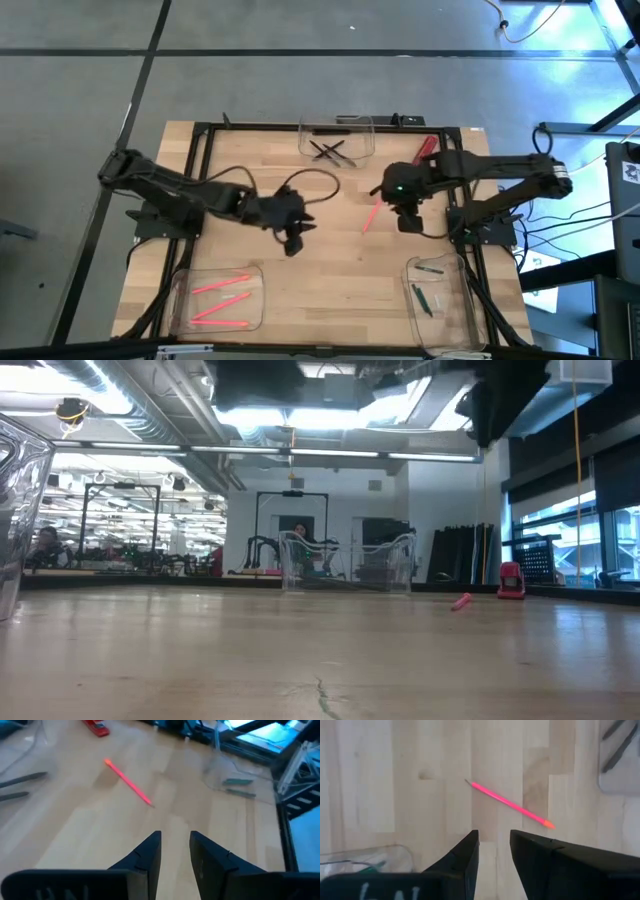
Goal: Sort crayons/erasers/pens/pencils in bins
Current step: Put the pink colored pencil into the bottom left transparent bin
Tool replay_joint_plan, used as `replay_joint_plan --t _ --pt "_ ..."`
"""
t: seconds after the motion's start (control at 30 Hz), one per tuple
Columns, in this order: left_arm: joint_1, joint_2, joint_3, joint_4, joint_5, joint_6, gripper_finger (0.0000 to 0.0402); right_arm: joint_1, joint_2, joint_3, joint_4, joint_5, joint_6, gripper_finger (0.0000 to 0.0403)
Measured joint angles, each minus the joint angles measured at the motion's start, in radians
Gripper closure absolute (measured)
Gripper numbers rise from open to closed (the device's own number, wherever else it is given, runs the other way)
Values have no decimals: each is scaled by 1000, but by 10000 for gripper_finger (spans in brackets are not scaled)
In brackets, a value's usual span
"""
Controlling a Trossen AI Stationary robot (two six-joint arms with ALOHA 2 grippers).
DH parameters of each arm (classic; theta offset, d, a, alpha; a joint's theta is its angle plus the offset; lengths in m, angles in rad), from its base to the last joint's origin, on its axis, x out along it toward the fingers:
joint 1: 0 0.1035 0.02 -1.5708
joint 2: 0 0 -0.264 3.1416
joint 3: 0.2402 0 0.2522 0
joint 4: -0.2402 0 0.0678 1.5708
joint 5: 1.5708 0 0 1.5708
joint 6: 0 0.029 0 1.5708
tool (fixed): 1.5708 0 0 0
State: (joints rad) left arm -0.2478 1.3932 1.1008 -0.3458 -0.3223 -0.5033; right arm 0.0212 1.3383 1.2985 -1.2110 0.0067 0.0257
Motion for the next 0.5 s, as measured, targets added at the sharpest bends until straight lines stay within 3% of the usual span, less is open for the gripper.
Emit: replay_joint_plan --t 0.1,0.37,0.5 --pt "69 35 57 -2 61 45 308 28 -39 8 3 2 10 289" --pt "182 190 295 -133 63 121 311 46 -92 5 3 8 19 289" --pt "206 301 360 -144 62 122 311 46 -92 5 -9 71 -1 289"
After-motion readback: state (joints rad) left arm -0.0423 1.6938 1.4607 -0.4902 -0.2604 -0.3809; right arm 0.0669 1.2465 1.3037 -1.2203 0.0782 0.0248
